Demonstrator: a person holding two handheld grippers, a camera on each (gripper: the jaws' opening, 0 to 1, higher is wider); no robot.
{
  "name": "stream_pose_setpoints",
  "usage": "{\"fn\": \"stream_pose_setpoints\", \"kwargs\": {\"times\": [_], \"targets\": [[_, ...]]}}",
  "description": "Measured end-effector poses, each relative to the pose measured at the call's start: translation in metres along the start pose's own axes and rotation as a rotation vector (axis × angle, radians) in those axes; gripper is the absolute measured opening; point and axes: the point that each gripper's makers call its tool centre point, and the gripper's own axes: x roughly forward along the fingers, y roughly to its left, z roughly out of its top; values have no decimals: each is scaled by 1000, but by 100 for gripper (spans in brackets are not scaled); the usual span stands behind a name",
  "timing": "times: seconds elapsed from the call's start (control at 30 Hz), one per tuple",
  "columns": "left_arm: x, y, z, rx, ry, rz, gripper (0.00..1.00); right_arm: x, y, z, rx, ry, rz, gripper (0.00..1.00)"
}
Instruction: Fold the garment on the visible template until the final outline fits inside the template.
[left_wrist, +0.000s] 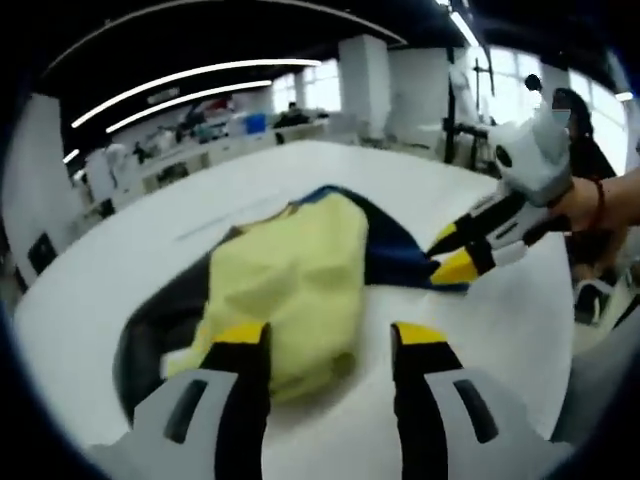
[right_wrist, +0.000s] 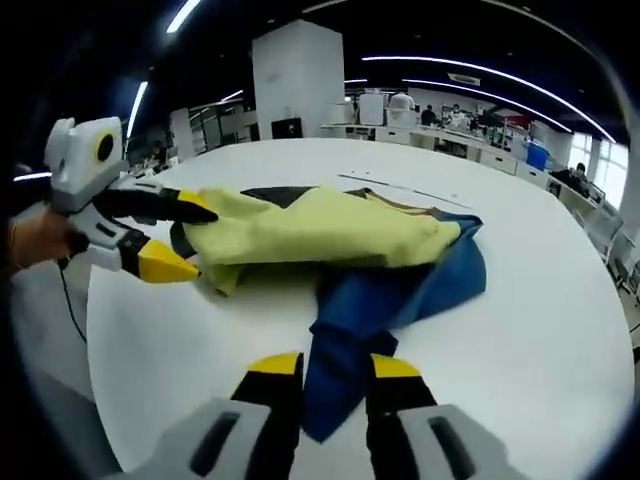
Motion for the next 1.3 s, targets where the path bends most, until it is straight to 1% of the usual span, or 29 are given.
{"fn": "stream_pose_setpoints", "kwargs": {"times": [0.2, 0.23, 0.27, 0.3, 0.43, 0.47, 0.5, 0.57, 0.6, 0.8, 1.0, 1.13, 1.3], "targets": [[11, 10, -7, 12, 35, 20, 37, 2, -6, -1, -10, -3, -22, 13], [12, 12, -9, 13, 41, 22, 34, 2, -6, -1, -9, -2, -23, 11], [13, 16, -12, 11, 52, 42, 32, 2, -7, -2, -4, 1, -25, 10], [14, 17, -12, 12, 53, 42, 29, 2, -7, -2, -1, 1, -26, 9], [14, 24, -11, -32, 41, 52, 20, 2, -10, -3, 5, -7, -28, 2], [14, 27, -12, -61, 43, 56, 17, 2, -11, -4, 6, -2, -32, 1], [13, 28, -9, -107, 24, 58, 13, 1, -13, -5, 6, -2, -35, 0], [10, 30, -6, -144, 9, 49, 5, -2, -15, -4, 17, -10, -39, 0], [8, 31, -5, -138, 7, 51, 2, -3, -16, -4, 20, -15, -41, 0], [2, 31, 0, -142, 6, 37, 2, -13, -25, 4, 39, -45, -60, 0], [-9, 30, 19, -75, -8, 17, 1, -33, -35, 17, 63, -95, -84, 0], [-17, 28, 32, -73, -20, -3, 1, -48, -46, 25, 93, -127, -105, 0], [-23, 24, 40, -50, -8, -16, 1, -69, -64, 31, 123, -155, -147, 0]]}}
